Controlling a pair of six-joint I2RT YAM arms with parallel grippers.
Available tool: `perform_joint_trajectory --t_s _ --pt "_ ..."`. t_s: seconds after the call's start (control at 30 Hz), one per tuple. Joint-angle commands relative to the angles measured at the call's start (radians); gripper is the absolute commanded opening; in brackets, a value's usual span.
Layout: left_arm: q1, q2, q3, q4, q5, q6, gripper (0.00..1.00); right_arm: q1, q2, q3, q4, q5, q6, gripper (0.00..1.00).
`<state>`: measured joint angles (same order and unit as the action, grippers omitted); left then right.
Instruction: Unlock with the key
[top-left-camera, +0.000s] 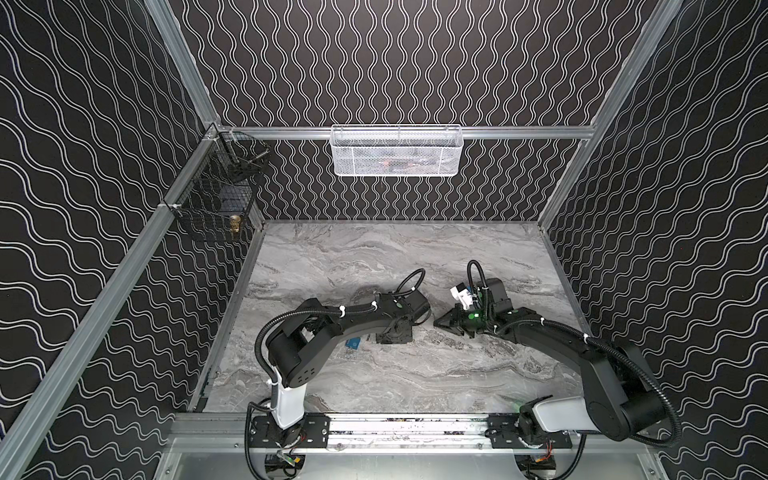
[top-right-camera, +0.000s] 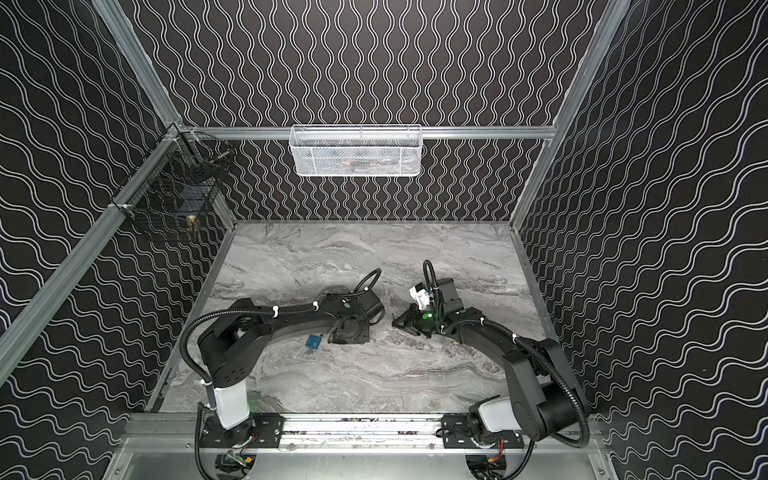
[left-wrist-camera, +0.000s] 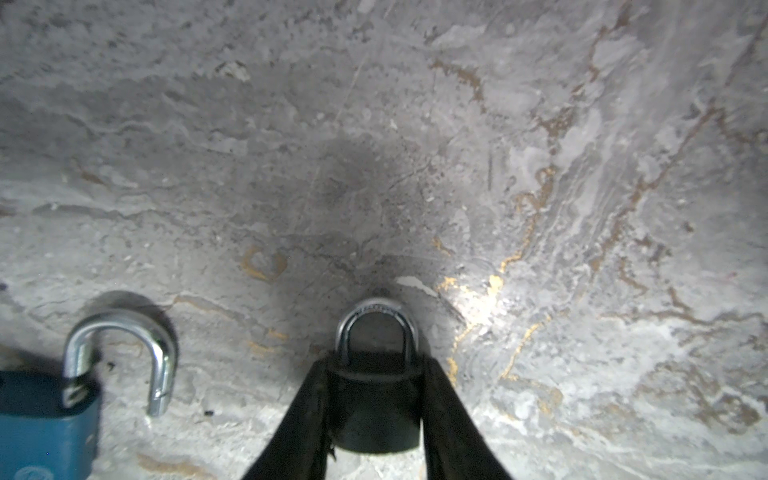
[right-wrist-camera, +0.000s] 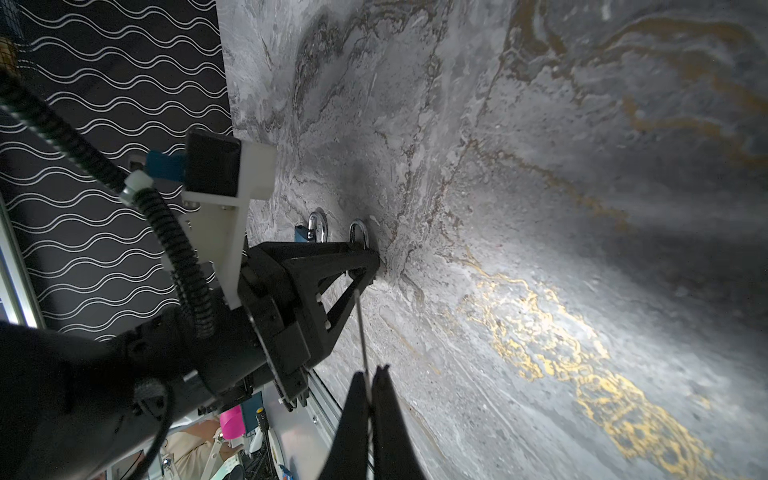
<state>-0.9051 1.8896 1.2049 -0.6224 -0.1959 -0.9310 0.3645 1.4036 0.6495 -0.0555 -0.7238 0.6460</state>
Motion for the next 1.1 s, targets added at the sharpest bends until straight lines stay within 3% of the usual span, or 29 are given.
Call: perform_joint_trajectory --t_s 0.0,0.47,0.7,1.07 --pt "0.001 -0.018 -0.005 -0.006 0.033 0.004 0.27 0.002 -0.01 0.011 0.006 -0.009 -0.013 0.0" --pt "0.019 -0.272 -0.084 0.065 -0.086 -0.109 0.17 0.066 -0.076 0.018 -0.003 0.04 0.006 0.0" --pt "0.047 -0.383 -0.164 0.135 -0.1 -0.214 0.16 0.218 -0.09 -0.034 0.144 0.112 0.121 0.0" --pt "0.06 -0.468 -0.186 0.151 -0.091 -0.26 0.13 0.395 -0.031 -0.053 0.377 0.232 0.228 0.0"
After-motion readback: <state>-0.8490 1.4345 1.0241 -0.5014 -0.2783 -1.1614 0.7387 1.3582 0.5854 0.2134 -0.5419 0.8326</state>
